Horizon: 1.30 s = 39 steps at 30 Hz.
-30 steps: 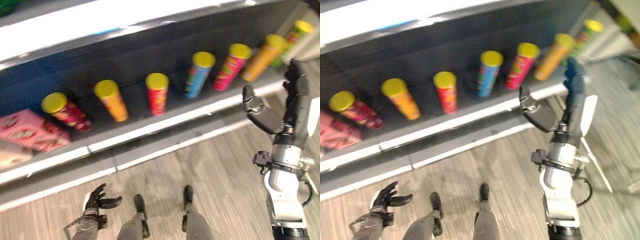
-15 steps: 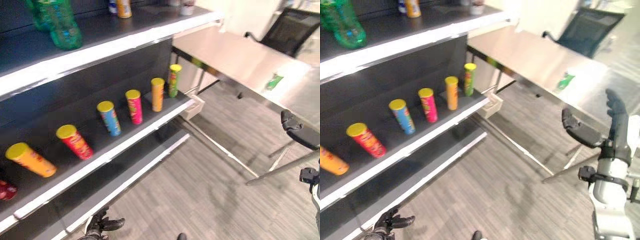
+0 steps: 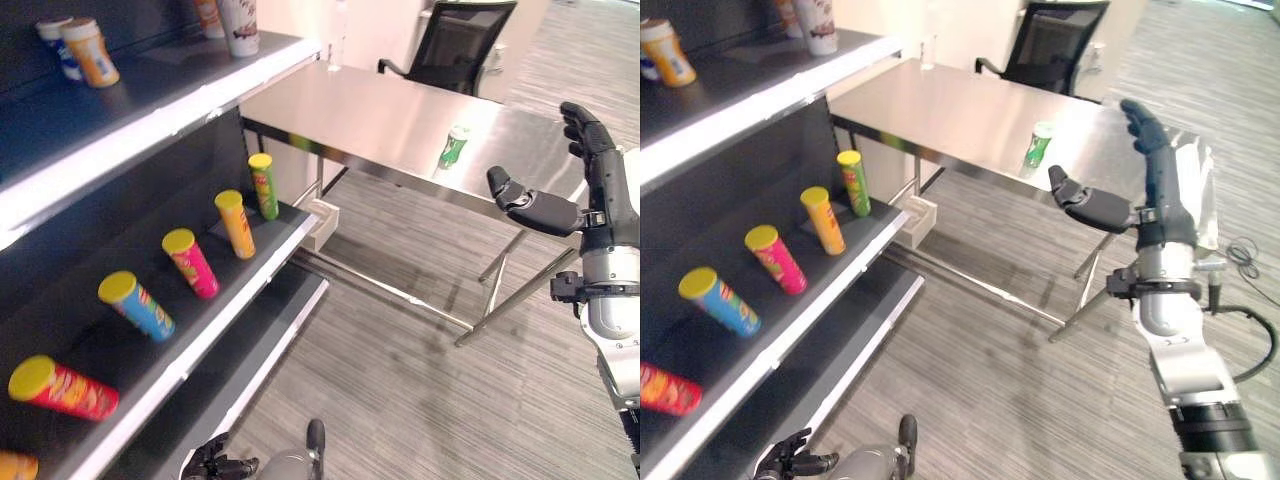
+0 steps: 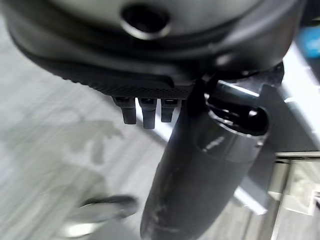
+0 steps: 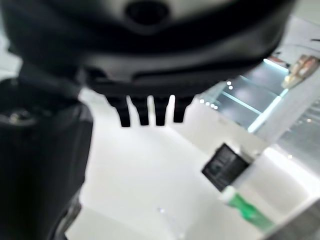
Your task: Put the goods on the table back onto the shelves and tidy them up.
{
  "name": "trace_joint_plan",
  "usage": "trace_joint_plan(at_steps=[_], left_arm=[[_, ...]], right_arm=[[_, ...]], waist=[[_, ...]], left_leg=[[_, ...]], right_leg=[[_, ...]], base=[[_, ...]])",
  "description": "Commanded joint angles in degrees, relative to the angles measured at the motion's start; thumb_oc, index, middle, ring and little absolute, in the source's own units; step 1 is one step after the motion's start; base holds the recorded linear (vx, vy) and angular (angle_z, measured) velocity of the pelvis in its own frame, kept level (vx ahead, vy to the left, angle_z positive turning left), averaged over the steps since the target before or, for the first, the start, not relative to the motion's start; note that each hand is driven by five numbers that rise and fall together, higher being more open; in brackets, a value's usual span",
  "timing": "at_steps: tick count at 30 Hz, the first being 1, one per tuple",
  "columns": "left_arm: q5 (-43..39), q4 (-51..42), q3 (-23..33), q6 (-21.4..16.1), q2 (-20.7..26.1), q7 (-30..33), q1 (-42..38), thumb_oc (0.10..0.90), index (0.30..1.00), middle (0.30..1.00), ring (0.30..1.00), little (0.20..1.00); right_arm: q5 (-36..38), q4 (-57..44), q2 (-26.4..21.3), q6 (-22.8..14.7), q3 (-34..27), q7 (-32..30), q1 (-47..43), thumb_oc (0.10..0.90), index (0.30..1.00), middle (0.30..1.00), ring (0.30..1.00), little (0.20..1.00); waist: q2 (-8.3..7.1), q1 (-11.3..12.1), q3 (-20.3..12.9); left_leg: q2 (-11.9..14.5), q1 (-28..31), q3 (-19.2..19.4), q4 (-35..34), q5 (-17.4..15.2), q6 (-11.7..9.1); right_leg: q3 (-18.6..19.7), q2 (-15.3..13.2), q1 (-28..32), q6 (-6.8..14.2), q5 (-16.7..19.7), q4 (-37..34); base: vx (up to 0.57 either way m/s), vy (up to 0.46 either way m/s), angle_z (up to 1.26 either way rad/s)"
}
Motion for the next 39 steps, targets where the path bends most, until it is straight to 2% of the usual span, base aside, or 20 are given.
trace_joint_plan(at_steps=[1,3,4,7,8,10,11,13,14,17,21,24,30,32,33,34,35,37,38,39], left_arm=[[-1.2,-3.9,-1.2,-3.0,3.2,1.0,-4.2,0.800,0.900,0.900,0.900,0.900],[-1.2,-4.5,-1.5,-2.9,4.5,1.9,-5.5,0.800,0.900,0.900,0.900,0.900],[-1.2,-4.5,-1.5,-2.9,4.5,1.9,-5.4,0.800,0.900,0.900,0.900,0.900],[-1.0,-4.8,-1.3,-3.1,5.1,2.2,-6.7,0.800,0.900,0.900,0.900,0.900],[-0.6,-4.4,-1.3,-3.2,5.0,2.4,-7.7,0.800,0.900,0.900,0.900,0.900],[-0.3,-4.2,-1.4,-3.3,5.1,2.4,-7.9,0.800,0.900,0.900,0.900,0.900],[0.6,-3.3,-0.8,-3.2,4.9,2.5,-8.1,0.800,0.900,0.900,0.900,0.900],[0.9,-3.1,-0.7,-3.3,5.0,2.5,-7.9,0.800,0.900,0.900,0.900,0.900],[1.6,-2.2,-0.3,-3.3,5.0,2.7,-7.7,0.800,0.900,0.900,0.900,0.900],[1.7,-1.9,0.0,-3.3,4.9,2.4,-7.0,0.800,0.900,0.900,0.900,0.900],[1.2,-1.0,0.8,-3.2,4.2,2.5,-5.3,0.800,0.900,0.900,0.900,0.900],[0.2,-1.8,0.6,-3.3,3.3,2.0,-3.6,0.800,0.900,0.900,0.900,0.900],[-1.1,-1.4,0.8,-2.9,2.9,1.9,-3.2,0.800,0.900,0.900,0.900,0.900],[-1.6,-1.3,0.9,-2.7,3.2,1.9,-3.4,0.800,0.900,0.900,0.900,0.900],[-1.7,-1.0,1.3,-2.3,3.5,2.0,-4.1,0.800,0.900,0.900,0.900,0.900],[-1.7,-1.0,1.3,-2.3,3.6,2.0,-4.1,0.800,0.900,0.900,0.900,0.900],[-1.1,-0.8,1.6,-1.9,3.9,1.6,-5.3,0.800,0.900,0.900,0.900,0.900],[0.1,0.3,1.5,-1.7,3.7,1.0,-5.7,0.800,0.900,0.900,0.900,0.900],[0.1,0.3,1.5,-1.7,3.7,1.0,-5.8,0.800,0.900,0.900,0.900,0.900],[0.5,1.0,1.3,-1.8,3.5,0.9,-6.0,0.800,0.900,0.900,0.900,0.900]], right_arm=[[-1.9,1.0,-4.6,-2.5,-4.7,-1.9,-9.0,0.800,0.900,0.900,0.900,0.900],[-1.8,1.8,-4.3,-2.3,-4.5,-1.8,-9.2,0.800,0.900,0.900,0.900,0.900],[-1.8,1.8,-4.3,-2.3,-4.6,-1.8,-9.2,0.800,0.900,0.900,0.900,0.900],[-1.7,1.8,-4.8,-2.4,-6.9,-2.5,-8.5,0.800,0.900,0.900,0.900,0.900],[-1.6,1.6,-5.4,-2.4,-9.6,-3.7,-7.5,0.800,0.900,0.900,0.900,0.900],[-1.9,1.0,-5.4,-2.2,-11.4,-4.2,-6.1,0.800,0.900,0.900,0.900,0.900],[-3.1,0.4,-4.9,-1.7,-15.4,-5.2,-2.7,0.800,0.900,0.900,0.900,0.900],[-3.7,-0.1,-4.7,-1.5,-17.8,-5.4,-0.2,0.800,0.900,0.900,0.900,0.900],[-4.2,-0.1,-4.3,-1.3,-19.4,-5.7,1.7,0.800,0.900,0.900,0.900,0.900],[-5.1,-0.5,-4.1,-0.8,-21.3,-5.2,3.9,0.800,0.900,0.900,0.900,0.900],[-5.5,-1.5,-5.5,-1.0,-23.7,-4.4,6.0,0.800,0.900,0.900,0.900,0.900],[-4.3,-1.9,-7.9,-1.8,-26.1,-3.8,7.9,0.800,0.900,0.900,0.900,0.900],[-2.1,-0.6,-9.0,-2.6,-27.6,-3.4,9.5,0.800,0.900,0.900,0.900,0.900],[-1.2,0.0,-9.1,-2.6,-28.4,-3.5,10.4,0.800,0.900,0.900,0.900,0.900],[-1.1,0.4,-8.3,-2.5,-28.8,-3.7,11.4,0.800,0.900,0.900,0.900,0.900],[-1.1,0.3,-8.2,-2.5,-28.9,-3.7,11.4,0.800,0.900,0.900,0.900,0.900],[-1.1,0.2,-6.7,-2.1,-29.6,-4.0,12.5,0.800,0.900,0.900,0.900,0.900],[-1.4,-0.2,-5.2,-1.8,-29.6,-3.6,12.2,0.800,0.900,0.900,0.900,0.900],[-1.4,-0.2,-5.1,-1.7,-29.6,-3.6,12.2,0.800,0.900,0.900,0.900,0.900],[-1.3,-0.2,-4.6,-1.7,-29.4,-3.2,12.0,0.800,0.900,0.900,0.900,0.900]], waist=[[-4.44,2.6,-0.8],[-3.57,0.8,0.4],[-3.71,0.8,0.4],[-2.82,0.2,-0.1],[-3.20,-1.0,0.1],[-3.39,-1.8,0.1],[-4.18,-3.4,0.1],[-4.69,-3.7,-0.2],[-6.33,-4.0,-0.6],[-7.60,-3.8,-1.5],[-8.16,-3.9,-2.5],[-6.92,-4.2,-3.8],[-6.38,-4.0,-3.7],[-6.98,-4.2,-2.9],[-7.62,-4.9,-2.1],[-7.67,-4.8,-2.0],[-8.09,-5.5,-1.5],[-8.27,-5.0,-1.2],[-8.39,-5.0,-1.2],[-8.43,-5.2,-1.5]], left_leg=[[-0.9,8.1,-2.3,-4.0,3.2,4.7],[-0.3,10.3,-4.6,-4.3,2.5,5.4],[-0.4,10.2,-4.6,-4.4,2.5,5.4],[1.3,11.4,-7.3,-6.0,1.0,4.2],[1.2,12.8,-9.4,-6.6,-0.9,3.0],[1.2,13.2,-10.5,-6.6,-1.4,2.6],[1.4,14.4,-12.9,-7.2,-2.1,2.2],[1.4,15.1,-14.0,-7.3,-2.7,1.9],[1.7,15.6,-15.4,-7.3,-3.2,1.3],[2.7,16.9,-15.9,-8.1,-3.7,0.8],[7.5,17.8,-16.8,-8.4,-3.1,-1.9],[12.0,16.3,-18.1,-8.0,-1.6,-4.0],[15.1,14.2,-19.9,-4.6,0.1,-6.0],[16.1,12.0,-18.4,-2.3,1.8,-5.7],[17.5,10.8,-11.4,-0.8,0.9,-4.1],[17.5,10.8,-11.3,-0.6,0.8,-4.0],[16.8,10.7,-2.9,1.8,-1.4,-2.6],[11.6,10.3,-1.5,6.7,-6.3,-1.4],[11.5,10.0,-1.5,7.0,-6.1,-1.3],[8.9,10.0,-1.1,8.2,-8.1,-0.7]], right_leg=[[-0.9,0.9,-4.4,4.8,5.2,15.1],[0.3,-1.3,-12.4,4.3,7.9,26.5],[0.3,-1.5,-12.5,4.3,7.7,26.8],[0.4,-6.8,-14.5,3.5,6.6,16.7],[1.4,-9.5,-13.8,5.4,9.2,1.3],[2.7,-9.9,-13.1,6.3,11.9,-5.3],[8.3,-10.1,-14.8,8.2,16.0,-10.6],[10.1,-10.1,-14.4,8.5,16.6,-11.4],[11.8,-10.8,-13.0,9.0,19.0,-11.9],[11.0,-11.1,-11.4,9.3,17.8,-12.0],[9.4,-7.9,-10.0,8.7,15.3,-10.7],[6.7,-4.1,-7.7,6.3,12.1,-11.9],[3.8,-0.1,-4.8,3.4,8.4,-11.5],[2.4,0.3,-3.8,2.7,7.4,-11.2],[0.1,0.4,-2.9,2.3,6.2,-11.0],[0.2,0.4,-2.9,2.3,6.1,-10.9],[-2.4,0.0,-3.1,2.1,6.3,-10.5],[-2.7,-0.5,-3.4,2.5,7.1,-10.6],[-2.7,-0.7,-3.6,2.5,7.3,-10.7],[-3.1,-1.1,-4.1,2.7,7.6,-10.7]], base=[[0.08,0.041,-0.06],[0.02,0.006,0.03],[0.08,-0.055,0.26],[0.16,-0.191,0.59],[0.20,-0.339,0.42],[0.17,-0.263,0.37],[0.13,-0.179,0.95],[0.20,-0.288,1.20],[0.19,-0.303,0.93],[0.18,-0.299,1.08],[0.09,-0.341,0.17],[0.05,-0.381,0.03],[0.00,-0.256,0.10],[-0.07,-0.241,0.38],[-0.08,-0.177,0.45],[-0.17,-0.215,0.90],[-0.16,-0.102,1.07],[-0.12,-0.052,0.93],[-0.06,0.013,0.27],[-0.08,0.092,0.02]])
